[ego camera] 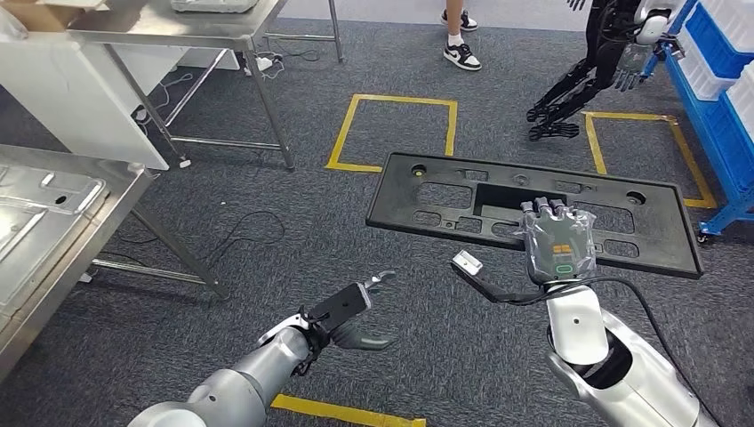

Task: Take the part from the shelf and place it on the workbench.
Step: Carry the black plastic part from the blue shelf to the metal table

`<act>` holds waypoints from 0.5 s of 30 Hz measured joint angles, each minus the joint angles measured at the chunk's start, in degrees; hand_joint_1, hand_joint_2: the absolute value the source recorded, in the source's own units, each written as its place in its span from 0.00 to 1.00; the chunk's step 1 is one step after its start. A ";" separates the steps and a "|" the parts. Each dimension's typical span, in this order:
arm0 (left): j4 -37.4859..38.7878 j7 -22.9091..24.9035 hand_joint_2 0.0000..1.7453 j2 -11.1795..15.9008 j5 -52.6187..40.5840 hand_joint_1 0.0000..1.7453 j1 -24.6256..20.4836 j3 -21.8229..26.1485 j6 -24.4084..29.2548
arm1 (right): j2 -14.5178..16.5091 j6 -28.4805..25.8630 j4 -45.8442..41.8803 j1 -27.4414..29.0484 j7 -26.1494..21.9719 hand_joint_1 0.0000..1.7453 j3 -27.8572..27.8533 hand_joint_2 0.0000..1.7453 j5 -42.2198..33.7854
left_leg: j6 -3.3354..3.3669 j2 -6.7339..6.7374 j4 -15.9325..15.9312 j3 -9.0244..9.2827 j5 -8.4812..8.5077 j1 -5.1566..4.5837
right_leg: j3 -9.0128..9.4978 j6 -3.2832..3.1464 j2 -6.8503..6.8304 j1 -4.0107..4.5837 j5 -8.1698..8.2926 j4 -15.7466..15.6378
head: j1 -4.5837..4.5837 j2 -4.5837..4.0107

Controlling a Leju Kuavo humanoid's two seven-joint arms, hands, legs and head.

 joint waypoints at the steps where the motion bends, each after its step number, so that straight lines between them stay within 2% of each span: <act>1: 0.00 0.00 1.00 0.03 -0.01 0.00 0.23 -0.01 -0.36 | 0.04 -0.02 0.06 -0.08 0.09 1.00 0.12 1.00 -0.01 | -0.21 1.66 1.69 -0.88 -0.86 -0.09 | 0.09 -0.39 -0.76 0.14 0.02 -0.03 | -0.02 0.00; 3: 0.00 0.00 1.00 0.05 -0.01 0.00 0.38 -0.02 -0.91 | 0.00 -0.13 0.19 -0.19 0.38 1.00 0.20 1.00 -0.02 | -0.43 5.58 7.82 -3.79 -3.65 -0.28 | 0.26 -0.88 -2.01 0.60 -0.08 -0.07 | -0.08 0.00; 4: 0.00 0.00 1.00 0.04 0.00 0.00 0.37 -0.02 -1.02 | -0.02 -0.18 0.22 -0.20 0.48 1.00 0.20 1.00 -0.03 | -0.46 6.42 10.23 -4.94 -4.66 -0.25 | 0.29 -0.96 -2.34 0.78 -0.12 -0.07 | -0.08 0.01; 5: 0.00 0.00 1.00 0.04 0.01 0.00 0.38 -0.02 -1.08 | -0.04 -0.21 0.25 -0.21 0.53 1.00 0.20 1.00 -0.03 | -0.44 6.75 11.69 -5.63 -5.23 -0.22 | 0.31 -1.00 -2.53 0.88 -0.14 -0.07 | -0.09 0.01; 9: 0.01 0.00 1.00 0.03 0.00 0.00 0.44 -0.01 -1.15 | -0.04 -0.30 0.27 -0.20 0.56 1.00 0.21 1.00 -0.04 | -0.32 6.98 13.88 -6.73 -6.00 -0.20 | 0.35 -1.13 -2.90 1.03 -0.23 -0.07 | -0.07 0.01; 10: 0.01 0.07 1.00 0.04 0.04 0.00 0.63 -0.01 -1.22 | -0.04 -0.40 0.32 -0.14 0.59 1.00 0.28 1.00 -0.06 | -0.06 7.07 15.32 -7.51 -6.26 -0.30 | 0.45 -1.26 -3.44 1.21 -0.34 -0.07 | -0.08 0.01; 11: 0.02 0.10 1.00 0.04 0.11 0.00 1.13 0.00 -1.21 | -0.04 -0.61 0.43 -0.07 0.60 1.00 0.37 1.00 -0.08 | 0.64 7.51 13.12 -6.38 -4.83 -0.88 | 0.77 -1.45 -4.45 1.41 -0.58 -0.09 | -0.08 0.01; 12: 0.02 0.11 1.00 0.05 0.17 0.00 1.66 -0.02 -1.39 | -0.03 -0.86 0.56 -0.01 0.60 1.00 0.46 1.00 -0.08 | 1.53 8.69 9.44 -4.54 -3.12 -1.79 | 1.17 -1.61 -5.55 1.60 -0.85 -0.18 | -0.08 0.01; 14: 0.02 0.04 1.00 0.05 0.19 0.00 2.27 -0.25 -2.64 | 0.00 -1.54 0.91 0.10 0.58 1.00 0.56 1.00 -0.05 | 3.15 11.04 0.16 0.12 0.40 -3.67 | 1.88 -1.73 -7.73 1.88 -1.29 -0.52 | -0.08 0.00; 15: 0.02 0.01 1.00 0.05 0.13 0.00 1.99 -0.47 -3.77 | 0.04 -1.78 1.09 0.13 0.57 1.00 0.59 1.00 -0.04 | 3.49 11.54 -1.30 0.76 0.53 -4.10 | 2.02 -1.66 -8.45 1.92 -1.34 -0.73 | -0.07 0.00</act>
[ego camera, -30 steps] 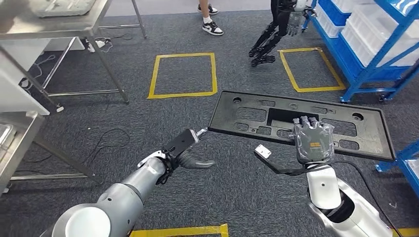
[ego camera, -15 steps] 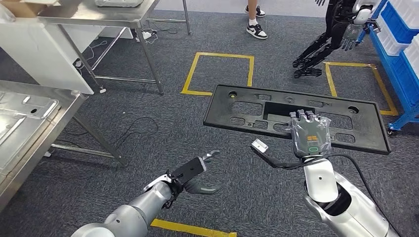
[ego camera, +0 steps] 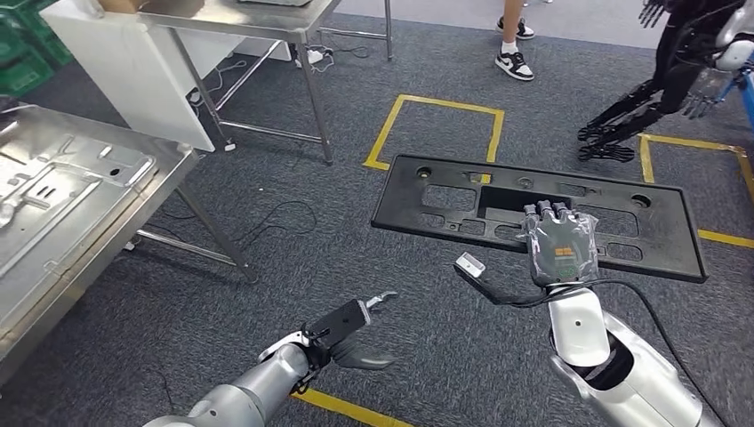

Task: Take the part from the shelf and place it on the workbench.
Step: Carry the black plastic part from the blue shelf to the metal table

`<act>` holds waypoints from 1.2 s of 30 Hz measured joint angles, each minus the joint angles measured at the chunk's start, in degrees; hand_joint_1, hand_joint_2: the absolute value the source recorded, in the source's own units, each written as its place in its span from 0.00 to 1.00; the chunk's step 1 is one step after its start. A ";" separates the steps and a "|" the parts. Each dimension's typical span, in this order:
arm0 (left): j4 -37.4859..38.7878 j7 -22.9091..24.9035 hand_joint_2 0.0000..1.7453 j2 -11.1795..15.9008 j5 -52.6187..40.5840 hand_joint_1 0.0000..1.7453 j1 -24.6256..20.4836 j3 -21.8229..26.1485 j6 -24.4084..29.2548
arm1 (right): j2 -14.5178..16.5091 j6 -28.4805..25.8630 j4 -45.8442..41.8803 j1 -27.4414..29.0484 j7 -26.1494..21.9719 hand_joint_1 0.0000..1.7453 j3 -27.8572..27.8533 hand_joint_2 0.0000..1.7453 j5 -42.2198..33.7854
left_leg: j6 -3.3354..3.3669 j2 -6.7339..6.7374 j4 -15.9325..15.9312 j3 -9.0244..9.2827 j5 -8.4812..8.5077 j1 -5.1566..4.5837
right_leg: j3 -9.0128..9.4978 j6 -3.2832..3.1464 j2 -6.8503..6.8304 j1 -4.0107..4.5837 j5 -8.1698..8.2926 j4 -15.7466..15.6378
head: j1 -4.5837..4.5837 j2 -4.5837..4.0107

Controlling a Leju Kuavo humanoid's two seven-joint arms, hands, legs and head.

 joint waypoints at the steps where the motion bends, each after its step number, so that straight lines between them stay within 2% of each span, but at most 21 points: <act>1: 0.00 -0.01 1.00 0.00 -0.03 0.00 -0.42 -0.21 -1.06 | 0.11 -0.20 0.17 0.03 -0.02 1.00 0.03 1.00 0.00 | 0.21 -0.47 -0.44 0.16 0.02 -0.13 | 0.17 0.09 -0.78 0.05 -0.02 -0.25 | -0.01 0.00; 2: 0.00 -0.01 1.00 -0.01 -0.05 0.00 -0.78 -0.42 -1.87 | 0.25 -0.33 0.32 0.01 -0.04 1.00 0.05 1.00 -0.01 | 0.39 -1.22 -1.14 0.65 0.36 0.05 | 0.40 0.19 -1.26 0.11 -0.16 -0.48 | 0.00 0.00; 3: 0.00 -0.01 1.00 -0.01 -0.02 0.00 -1.06 -0.61 -2.43 | 0.39 -0.41 0.52 -0.02 -0.08 1.00 0.07 1.00 -0.02 | 0.41 -2.04 -1.99 1.33 0.77 0.28 | 0.65 0.31 -0.59 0.08 -0.40 -0.40 | 0.02 0.00; 5: 0.00 -0.02 1.00 -0.04 0.03 0.00 -1.49 -1.18 -3.32 | 0.56 -0.75 0.81 -0.19 -0.13 1.00 0.04 1.00 -0.01 | 0.39 -3.42 -3.49 2.71 1.52 1.12 | -0.29 0.65 3.09 0.00 -2.22 2.60 | 0.06 0.00; 7: 0.00 -0.03 1.00 -0.15 0.04 0.00 -1.75 -1.76 -4.06 | 0.56 -1.12 1.14 -0.27 -0.15 1.00 0.04 1.00 -0.05 | 0.37 -4.88 -3.68 2.99 1.64 1.69 | -3.81 1.15 6.21 -0.24 -5.21 9.64 | 0.09 0.00; 9: 0.00 0.02 1.00 -0.24 -0.02 0.00 -1.23 -2.12 -3.87 | 0.54 -1.22 1.49 -0.04 -0.16 1.00 0.07 1.00 -0.13 | 0.19 -6.66 -3.53 3.03 1.55 2.19 | -6.78 1.83 6.65 -0.61 -6.10 14.27 | 0.09 0.00; 11: 0.00 0.16 1.00 -0.22 -0.07 0.00 -0.03 -2.27 -3.15 | 0.44 -1.21 1.68 0.15 -0.08 1.00 0.08 1.00 -0.19 | -0.54 -8.58 -2.84 2.99 1.13 2.94 | -5.60 2.81 6.88 -1.33 -2.79 10.59 | 0.09 0.00; 13: 0.00 0.28 1.00 -0.17 -0.07 0.00 1.16 -2.26 -2.80 | 0.17 -1.16 1.79 0.07 0.13 1.00 0.10 1.00 -0.51 | -1.89 -10.36 -1.07 2.33 0.11 3.60 | -2.29 4.17 9.29 -2.34 0.45 3.38 | 0.14 -0.01; 15: 0.01 0.31 1.00 -0.15 -0.09 0.00 1.98 -2.21 -2.89 | -0.03 -1.11 1.95 -0.08 0.25 1.00 0.16 1.00 -0.96 | -2.88 -11.69 0.48 1.17 -0.50 3.77 | -1.15 3.90 11.04 -2.79 0.83 0.66 | 0.15 0.00; 17: 0.02 0.64 1.00 -0.10 -0.12 0.00 2.64 -2.13 -3.18 | -0.08 -1.08 2.10 -0.01 0.25 1.00 0.25 1.00 -1.14 | -3.24 -12.61 0.61 0.45 -0.35 3.83 | -1.56 2.56 9.77 -2.67 0.70 0.99 | 0.12 0.00; 19: 0.02 1.53 1.00 0.03 -0.13 0.00 3.22 -1.97 -3.38 | -0.13 -1.14 2.23 0.05 0.21 1.00 0.31 1.00 -1.13 | -3.61 -10.29 1.94 -0.51 -1.04 3.63 | -1.54 1.82 8.28 -2.42 0.76 0.97 | 0.09 0.00; 21: 0.02 2.76 1.00 0.07 -0.10 0.00 3.74 -1.74 -2.71 | -0.23 -1.37 2.33 -0.14 0.04 1.00 0.28 1.00 -1.07 | -3.89 -6.09 7.71 -3.34 -3.68 3.48 | -1.41 1.27 7.03 -1.87 0.69 0.92 | 0.04 0.00; 22: 0.02 3.68 1.00 0.07 0.30 0.00 4.20 -1.61 -1.73 | -0.25 -1.53 2.38 -0.21 -0.15 1.00 0.27 1.00 -1.03 | -3.85 -4.90 11.89 -5.40 -5.43 3.54 | -1.37 1.12 6.37 -1.53 0.59 0.92 | 0.03 -0.01; 24: 0.02 8.02 1.00 0.05 3.59 0.00 6.50 -0.64 3.06 | 0.05 -1.69 2.59 -0.35 -0.90 1.00 0.40 1.00 -1.03 | -3.31 -4.24 18.08 -8.54 -7.50 3.37 | -1.11 0.88 4.97 -0.87 0.24 0.92 | 0.03 0.00; 25: 0.02 11.06 1.00 0.17 5.92 0.00 8.43 0.60 6.30 | 0.38 -1.63 2.76 -0.46 -1.27 1.00 0.54 1.00 -1.05 | -2.91 -4.21 18.20 -8.59 -7.08 3.08 | -0.81 0.79 4.32 -0.60 -0.02 0.92 | 0.02 0.00; 27: 0.03 15.41 1.00 0.97 8.69 0.00 12.97 4.38 10.77 | 1.19 -1.25 3.15 -0.86 -1.57 1.00 0.80 1.00 -1.05 | -1.83 -3.62 11.73 -5.15 -3.50 1.96 | 0.14 0.61 3.18 -0.25 -0.66 0.83 | 0.02 0.00; 29: 0.04 16.38 1.00 2.20 8.30 0.00 16.58 8.71 11.56 | 1.65 -0.90 3.44 -1.28 -1.32 1.00 0.89 1.00 -1.01 | -0.56 -1.21 3.64 -0.84 -0.57 0.40 | 1.13 0.48 1.91 -0.08 -1.14 0.37 | 0.02 0.00; 31: 0.06 17.03 1.00 2.94 7.31 0.00 18.44 12.61 11.92 | 1.78 -0.71 3.71 -1.45 -1.07 1.00 0.94 1.00 -0.99 | 0.10 -0.06 -0.02 0.99 -0.15 -0.49 | 1.52 0.48 0.33 0.06 -1.33 -0.18 | 0.03 0.00; 33: 0.07 17.80 1.00 3.23 6.11 0.00 19.51 16.26 12.51 | 2.19 -0.56 3.92 -1.61 -0.99 1.00 1.08 1.00 -0.99 | 0.27 -1.49 -1.54 1.85 0.09 -0.31 | 1.93 0.61 -0.65 0.12 -1.64 -0.40 | 0.04 0.01; 34: 0.07 18.05 1.00 3.37 5.55 0.00 20.04 18.03 12.80 | 2.43 -0.50 4.05 -1.70 -1.01 1.00 1.16 1.00 -1.00 | 0.29 -2.25 -2.22 2.40 0.31 -0.04 | 2.05 0.70 0.29 0.04 -2.04 0.08 | 0.03 0.00; 36: 0.08 18.25 1.00 3.54 4.65 0.00 20.78 21.33 13.19 | 2.69 -0.48 4.24 -1.89 -1.02 1.00 1.24 1.00 -0.98 | 0.30 -3.59 -3.25 3.43 0.76 0.84 | 0.32 0.98 4.06 -0.13 -4.26 4.43 | 0.06 0.00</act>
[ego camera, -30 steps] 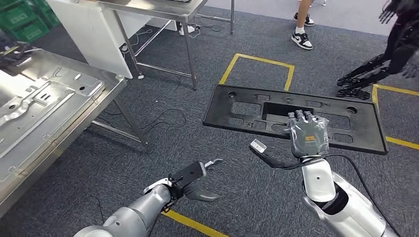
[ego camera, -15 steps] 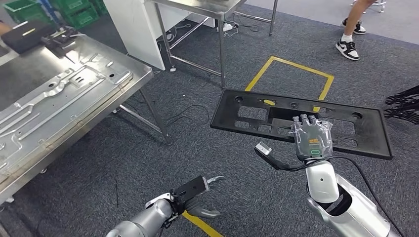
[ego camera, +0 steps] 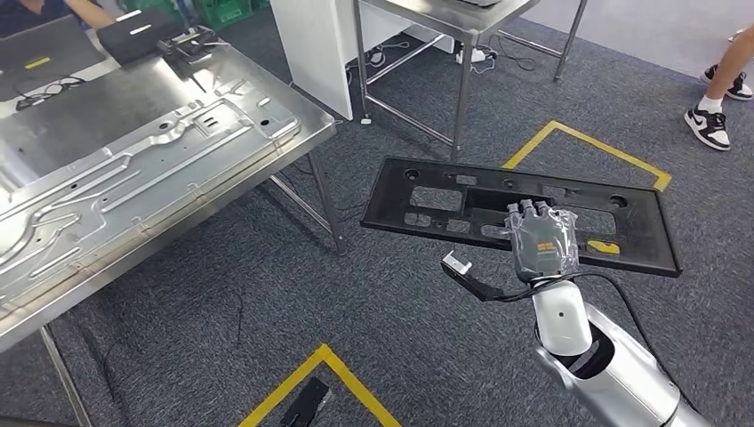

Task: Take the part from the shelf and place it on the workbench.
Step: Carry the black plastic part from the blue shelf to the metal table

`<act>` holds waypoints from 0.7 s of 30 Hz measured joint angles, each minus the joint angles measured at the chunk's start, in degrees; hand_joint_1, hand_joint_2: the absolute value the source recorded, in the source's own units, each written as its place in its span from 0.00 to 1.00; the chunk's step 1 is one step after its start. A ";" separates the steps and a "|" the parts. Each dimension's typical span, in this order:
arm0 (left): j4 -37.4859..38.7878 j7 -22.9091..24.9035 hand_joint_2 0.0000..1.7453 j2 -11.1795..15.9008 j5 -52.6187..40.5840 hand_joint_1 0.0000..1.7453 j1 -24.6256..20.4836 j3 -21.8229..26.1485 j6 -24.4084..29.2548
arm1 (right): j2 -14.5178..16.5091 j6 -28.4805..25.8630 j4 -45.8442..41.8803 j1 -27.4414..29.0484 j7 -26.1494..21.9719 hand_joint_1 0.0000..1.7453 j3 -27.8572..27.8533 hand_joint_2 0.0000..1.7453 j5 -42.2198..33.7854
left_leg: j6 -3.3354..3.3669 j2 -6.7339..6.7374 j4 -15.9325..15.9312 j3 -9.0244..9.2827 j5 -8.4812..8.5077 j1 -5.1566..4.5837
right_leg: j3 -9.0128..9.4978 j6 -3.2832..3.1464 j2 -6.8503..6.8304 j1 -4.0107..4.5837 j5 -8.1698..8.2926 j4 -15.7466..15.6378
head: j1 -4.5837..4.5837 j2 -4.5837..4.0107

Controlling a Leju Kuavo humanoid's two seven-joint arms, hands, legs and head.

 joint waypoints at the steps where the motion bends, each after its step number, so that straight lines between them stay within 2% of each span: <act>1: 0.02 0.04 1.00 0.06 -0.37 0.00 0.13 1.45 0.10 | 0.03 0.04 0.14 -0.10 -0.03 1.00 0.05 1.00 0.00 | 0.04 -0.81 -0.08 0.14 0.00 0.31 | -1.87 0.29 1.52 -0.07 -1.55 3.70 | -0.01 -0.01; 2: 0.06 0.04 1.00 0.07 -0.77 0.00 0.27 2.87 0.13 | 0.05 0.07 0.27 -0.14 -0.07 1.00 0.12 1.00 0.00 | 0.05 -1.64 -0.04 0.21 -0.01 0.66 | -4.03 0.63 2.22 -0.16 -2.96 7.55 | 0.01 0.00; 3: 0.10 0.04 1.00 0.08 -1.20 0.00 0.47 4.19 0.14 | 0.06 0.11 0.44 -0.11 -0.14 1.00 0.21 1.00 -0.02 | -0.08 -2.65 0.00 0.28 -0.06 1.03 | -5.74 1.05 2.44 -0.33 -3.53 10.20 | 0.01 0.00; 4: 0.15 0.04 1.00 0.09 -1.71 0.00 0.71 5.41 0.13 | 0.10 0.12 0.58 -0.05 -0.24 1.00 0.33 1.00 -0.03 | -0.33 -3.64 0.11 0.31 -0.14 1.46 | -6.55 1.50 2.47 -0.57 -3.05 10.94 | 0.01 0.00; 5: 0.17 0.03 1.00 0.12 -2.34 0.00 0.97 6.62 0.11 | 0.16 0.11 0.68 -0.02 -0.37 1.00 0.44 1.00 -0.04 | -0.77 -4.68 0.43 0.33 -0.33 1.99 | -6.15 2.09 2.57 -0.96 -1.40 9.28 | 0.01 0.00; 6: 0.19 0.02 1.00 0.16 -3.00 0.00 1.18 7.76 0.05 | 0.23 0.07 0.76 -0.03 -0.50 1.00 0.52 1.00 -0.04 | -1.43 -5.71 1.08 0.22 -0.71 2.58 | -4.67 2.93 3.09 -1.56 0.96 5.67 | 0.01 0.00; 7: 0.19 0.00 1.00 0.30 -3.64 0.00 1.30 8.83 -0.02 | 0.29 0.00 0.89 -0.02 -0.63 1.00 0.58 1.00 -0.03 | -2.24 -6.66 2.02 -0.20 -1.27 2.97 | -3.18 4.00 4.62 -2.11 2.52 2.30 | 0.03 -0.01; 8: 0.21 -0.04 1.00 0.43 -4.15 0.00 1.35 9.78 -0.13 | 0.37 -0.11 1.08 -0.20 -0.83 1.00 0.68 1.00 -0.04 | -3.00 -7.54 3.42 -0.92 -1.94 3.28 | -2.00 4.36 6.00 -2.66 3.55 -0.47 | 0.06 -0.01; 9: 0.24 -0.14 1.00 0.55 -4.49 0.00 1.37 10.57 -0.29 | 0.49 -0.25 1.31 -0.30 -1.02 1.00 0.75 1.00 -0.04 | -3.64 -8.16 4.66 -1.72 -2.47 3.34 | -1.52 4.20 7.00 -3.10 3.77 -1.77 | 0.04 -0.01; 10: 0.26 -0.26 1.00 0.67 -4.68 0.00 1.40 11.19 -0.44 | 0.73 -0.39 1.58 -0.31 -1.22 1.00 0.85 1.00 -0.03 | -4.08 -8.59 5.51 -2.45 -2.80 3.25 | -1.71 3.67 7.34 -3.34 3.32 -1.72 | 0.01 -0.01; 11: 0.28 -0.38 1.00 0.73 -4.76 0.00 1.45 11.66 -0.58 | 0.98 -0.54 1.79 -0.30 -1.39 1.00 0.96 1.00 -0.03 | -4.36 -8.86 6.06 -2.94 -2.97 3.25 | -1.95 2.77 6.37 -3.63 3.35 -1.65 | -0.03 -0.01; 12: 0.29 -0.47 1.00 0.82 -4.80 0.00 1.53 12.06 -0.69 | 1.17 -0.67 2.01 -0.24 -1.52 1.00 1.03 1.00 -0.02 | -4.62 -8.94 6.15 -3.17 -3.03 3.18 | -2.18 2.42 5.35 -3.85 3.35 -1.40 | -0.07 -0.01; 13: 0.34 -0.52 1.00 0.84 -4.80 0.00 1.63 12.42 -0.80 | 1.38 -0.77 2.24 -0.20 -1.68 1.00 1.10 1.00 -0.02 | -4.83 -7.95 6.80 -3.51 -3.36 3.16 | -2.32 2.18 4.46 -3.94 3.36 -1.27 | -0.12 -0.01; 14: 0.38 -0.56 1.00 0.85 -4.81 0.00 1.68 12.73 -0.92 | 1.55 -0.91 2.46 -0.23 -1.81 1.00 1.15 1.00 -0.02 | -5.04 -6.24 8.43 -4.25 -4.11 3.17 | -2.41 2.03 3.65 -3.90 3.38 -1.18 | -0.14 -0.01; 16: 0.51 -0.66 1.00 0.72 -4.85 0.00 1.57 13.15 -1.31 | 1.91 -1.39 2.83 -0.41 -2.13 1.00 1.16 1.00 0.01 | -5.38 -1.75 15.14 -7.33 -6.90 3.23 | -2.32 2.07 2.20 -3.35 3.32 -1.25 | -0.22 -0.01; 17: 0.58 -0.70 1.00 0.69 -4.89 0.00 1.43 13.22 -1.48 | 2.03 -1.67 2.97 -0.46 -2.24 1.00 1.16 1.00 0.04 | -5.45 -0.44 19.25 -9.36 -8.43 3.28 | -2.17 2.36 1.40 -2.96 3.20 -1.31 | -0.21 0.00; 18: 0.66 -0.73 1.00 0.66 -4.92 0.00 1.33 13.25 -1.62 | 2.14 -1.89 3.14 -0.51 -2.39 1.00 1.16 1.00 0.05 | -5.31 0.17 22.45 -11.08 -9.41 3.20 | -1.97 2.70 0.56 -2.50 3.05 -1.32 | -0.21 0.00; 19: 0.73 -0.75 1.00 0.64 -4.96 0.00 1.29 13.26 -1.72 | 2.31 -2.02 3.34 -0.53 -2.55 1.00 1.18 1.00 0.06 | -4.92 0.36 23.89 -11.99 -9.52 2.95 | -1.68 2.97 -0.26 -2.02 2.86 -1.33 | -0.21 0.00; 20: 0.78 -0.77 1.00 0.63 -4.97 0.00 1.29 13.27 -1.75 | 2.51 -2.08 3.53 -0.56 -2.68 1.00 1.19 1.00 0.07 | -4.20 0.36 23.08 -11.78 -8.52 2.51 | -1.26 3.21 -1.01 -1.49 2.64 -1.36 | -0.21 0.00; 21: 0.79 -0.79 1.00 0.61 -4.98 0.00 1.27 13.28 -1.79 | 2.78 -2.15 3.69 -0.66 -2.80 1.00 1.19 1.00 0.08 | -3.15 0.38 20.17 -10.52 -6.56 1.85 | -0.67 3.30 -1.72 -0.96 2.42 -1.55 | -0.21 0.00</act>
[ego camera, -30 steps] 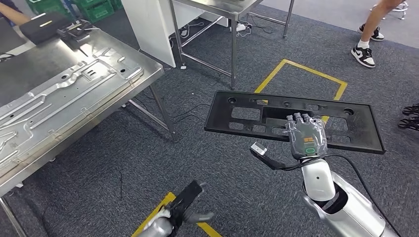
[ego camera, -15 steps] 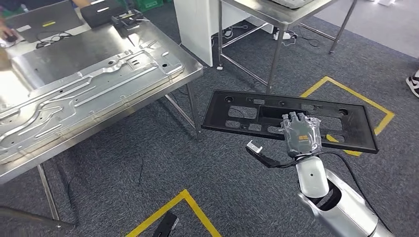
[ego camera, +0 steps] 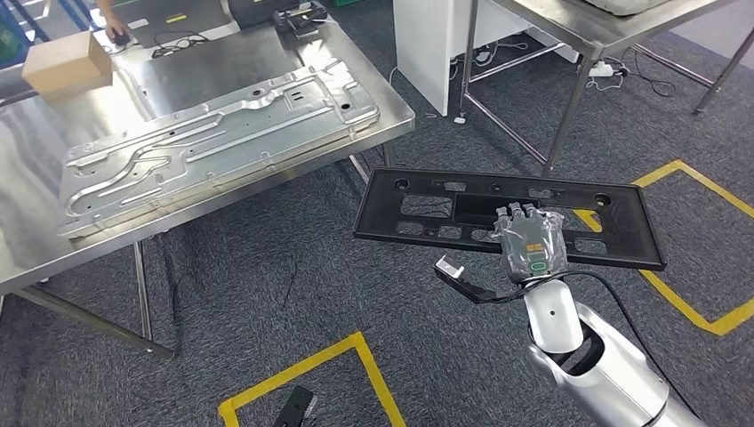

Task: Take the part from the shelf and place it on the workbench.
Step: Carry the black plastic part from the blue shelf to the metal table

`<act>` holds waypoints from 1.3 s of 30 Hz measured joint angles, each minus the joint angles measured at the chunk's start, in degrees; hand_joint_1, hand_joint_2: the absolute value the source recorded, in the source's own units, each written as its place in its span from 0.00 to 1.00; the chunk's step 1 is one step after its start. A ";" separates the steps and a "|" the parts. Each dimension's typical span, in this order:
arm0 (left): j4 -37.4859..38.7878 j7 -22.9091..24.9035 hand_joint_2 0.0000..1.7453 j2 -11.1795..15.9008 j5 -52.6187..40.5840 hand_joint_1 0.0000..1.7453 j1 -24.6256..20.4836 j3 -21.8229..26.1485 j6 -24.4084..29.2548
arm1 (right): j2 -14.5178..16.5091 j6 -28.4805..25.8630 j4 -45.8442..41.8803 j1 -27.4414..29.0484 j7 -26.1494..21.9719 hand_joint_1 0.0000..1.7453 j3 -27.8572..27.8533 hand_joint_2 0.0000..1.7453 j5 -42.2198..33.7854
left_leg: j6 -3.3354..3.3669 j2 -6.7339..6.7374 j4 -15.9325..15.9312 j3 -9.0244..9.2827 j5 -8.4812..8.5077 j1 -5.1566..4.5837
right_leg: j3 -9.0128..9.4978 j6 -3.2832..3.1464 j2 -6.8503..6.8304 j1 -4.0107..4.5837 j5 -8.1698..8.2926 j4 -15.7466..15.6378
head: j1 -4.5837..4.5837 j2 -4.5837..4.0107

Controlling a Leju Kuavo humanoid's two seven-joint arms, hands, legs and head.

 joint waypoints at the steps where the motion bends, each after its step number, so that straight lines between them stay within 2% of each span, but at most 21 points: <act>1: 0.00 0.00 1.00 0.00 -0.01 0.00 -0.03 0.00 -0.04 | 0.21 -0.13 0.15 -0.11 -0.08 1.00 -0.02 1.00 0.02 | 1.57 0.54 -4.25 1.93 2.55 -1.02 | 0.70 -0.12 -0.65 0.27 -0.17 -0.50 | 0.03 0.00; 3: 0.01 0.71 1.00 -0.06 -0.04 0.00 -0.28 -0.01 0.09 | 0.59 -0.35 0.50 -0.46 -0.14 1.00 -0.01 1.00 0.02 | 4.14 1.93 -12.39 5.36 6.34 -3.77 | 2.18 -0.40 -1.80 0.84 -0.31 -1.80 | 0.06 0.00; 4: 0.02 1.52 1.00 -0.19 -0.03 0.00 -0.49 -0.02 0.33 | 0.81 -0.34 0.68 -0.60 -0.14 1.00 0.03 1.00 -0.05 | 4.85 2.45 -15.30 6.39 7.07 -4.74 | 2.67 -0.65 -2.31 1.05 -0.42 -2.40 | 0.06 -0.01; 5: 0.05 2.51 1.00 -0.40 -0.03 0.00 -0.78 -0.02 0.57 | 1.09 -0.19 0.82 -0.82 -0.11 1.00 0.07 1.00 -0.14 | 4.80 2.29 -16.93 6.90 6.99 -5.22 | 3.04 -0.87 -2.87 1.44 -0.59 -2.80 | 0.06 -0.01; 7: 0.14 3.97 1.00 -1.02 -0.03 0.00 -1.34 -0.02 0.71 | 1.68 0.26 1.04 -1.25 -0.04 1.00 0.09 1.00 -0.32 | 4.41 0.99 -19.02 8.36 6.94 -4.50 | 3.60 -1.28 -2.99 2.04 -1.19 -3.00 | 0.08 -0.01; 9: 0.24 4.48 1.00 -1.50 -0.06 0.00 -1.95 -0.08 0.25 | 2.09 0.51 1.19 -1.57 -0.02 1.00 0.07 1.00 -0.32 | 4.60 -0.38 -19.97 9.71 7.29 -3.41 | 2.79 -0.76 0.25 1.89 -2.87 0.12 | 0.16 -0.01; 11: 0.33 4.57 1.00 -1.82 -0.10 0.00 -2.57 -0.34 -0.39 | 2.27 0.63 1.34 -1.62 0.02 1.00 0.13 1.00 -0.36 | 4.98 -1.85 -20.16 10.16 7.35 -2.49 | -0.97 0.03 3.49 1.17 -5.90 7.52 | 0.23 -0.01; 13: 0.43 4.50 1.00 -2.05 -0.14 0.00 -2.89 -0.82 -0.97 | 2.31 0.71 1.52 -1.60 0.01 1.00 0.35 1.00 -0.45 | 4.67 -3.89 -20.01 10.38 7.10 -1.70 | -4.71 0.79 3.95 0.68 -6.85 12.68 | 0.24 0.00; 14: 0.46 4.45 1.00 -2.15 -0.11 0.00 -2.93 -1.13 -1.14 | 2.33 0.70 1.57 -1.59 0.00 1.00 0.46 1.00 -0.47 | 4.35 -4.97 -19.78 10.47 6.88 -1.27 | -5.21 1.30 4.00 0.41 -5.59 12.22 | 0.23 0.00; 17: 0.46 4.22 1.00 -2.31 -0.01 0.00 -3.04 -2.23 -1.30 | 2.34 0.67 1.69 -1.66 0.01 1.00 0.57 1.00 -0.64 | 2.54 -7.90 -17.35 10.05 5.18 -0.05 | -1.96 3.36 6.51 -0.91 1.08 2.24 | 0.27 -0.01; 19: 0.48 3.74 1.00 -2.29 -0.04 0.00 -3.26 -2.98 -1.42 | 2.48 0.62 1.86 -1.78 0.00 1.00 0.62 1.00 -0.75 | 1.64 -9.15 -15.11 8.88 4.16 0.11 | -0.96 2.49 8.22 -1.35 2.26 -0.82 | 0.22 -0.01; 21: 0.50 2.29 1.00 -2.15 -0.06 0.00 -3.35 -3.64 -2.01 | 2.72 0.44 2.02 -1.71 0.00 1.00 0.68 1.00 -0.79 | 1.47 -10.07 -14.70 8.03 4.11 0.00 | -1.37 0.13 7.14 -1.23 1.96 -0.49 | 0.13 0.00; 23: 0.50 -0.22 1.00 -1.70 -0.01 0.00 -3.05 -4.38 -3.34 | 2.80 0.14 2.14 -1.52 0.01 1.00 0.69 1.00 -0.68 | 1.03 -8.56 -13.98 7.21 3.59 -0.23 | -1.28 -1.07 5.47 -1.12 1.89 -0.51 | 0.11 0.00; 26: 0.52 -2.96 1.00 -1.35 0.00 0.00 -2.80 -5.77 -5.16 | 2.72 -0.62 2.27 -1.34 -0.03 1.00 0.58 1.00 -0.32 | -0.24 -2.07 -4.75 2.25 0.13 0.07 | -0.71 -1.66 3.46 -0.85 1.40 -0.59 | -0.01 -0.01; 28: 0.54 -3.22 1.00 -1.38 -0.01 0.00 -2.93 -6.62 -5.44 | 2.64 -0.89 2.34 -1.21 -0.08 1.00 0.50 1.00 -0.21 | -0.30 -0.70 1.24 -1.56 -1.22 0.32 | -0.29 -1.69 2.03 -0.54 0.92 -0.59 | 0.00 0.00; 29: 0.55 -3.22 1.00 -1.39 -0.01 0.00 -2.93 -7.01 -5.43 | 2.63 -0.90 2.36 -1.12 -0.10 1.00 0.49 1.00 -0.19 | 0.00 -0.59 1.50 -2.14 -0.53 0.25 | 0.06 -1.73 1.25 -0.33 0.63 -0.61 | -0.01 0.00; 31: 0.55 -3.22 1.00 -1.39 0.00 0.00 -2.91 -7.60 -5.39 | 2.64 -0.90 2.36 -1.01 -0.13 1.00 0.42 1.00 -0.13 | 1.44 -0.08 -4.37 0.13 3.50 -0.36 | 1.17 -1.80 -0.24 0.23 0.04 -0.96 | -0.01 0.00; 34: 0.54 -3.22 1.00 -1.34 0.01 0.00 -3.08 -8.25 -5.30 | 2.56 -0.97 2.35 -1.05 -0.12 1.00 0.17 1.00 0.02 | 4.44 3.70 -15.94 5.77 7.95 -2.68 | 3.52 -1.85 -2.40 0.83 -0.31 -2.92 | 0.03 0.00; 35: 0.53 -3.23 1.00 -1.33 0.01 0.00 -3.14 -8.51 -5.28 | 2.52 -1.01 2.36 -1.04 -0.12 1.00 0.13 1.00 0.08 | 4.68 4.35 -17.48 6.54 7.92 -3.18 | 4.06 -1.76 -3.18 0.84 -0.32 -3.56 | 0.04 0.00; 37: 0.54 -3.22 1.00 -1.33 0.01 0.00 -3.08 -8.95 -5.26 | 2.57 -1.09 2.35 -0.98 -0.13 1.00 0.06 1.00 0.20 | 4.62 3.25 -19.57 7.92 8.01 -3.07 | 5.00 -1.69 -4.37 0.87 -0.49 -4.58 | 0.03 0.00; 39: 0.54 -3.18 1.00 -1.32 0.01 0.00 -2.96 -9.10 -5.24 | 2.69 -1.14 2.32 -0.91 -0.11 1.00 -0.06 1.00 0.26 | 4.83 1.50 -22.10 10.10 8.75 -2.44 | 5.20 -1.75 -1.59 0.83 -1.32 -3.46 | 0.04 -0.01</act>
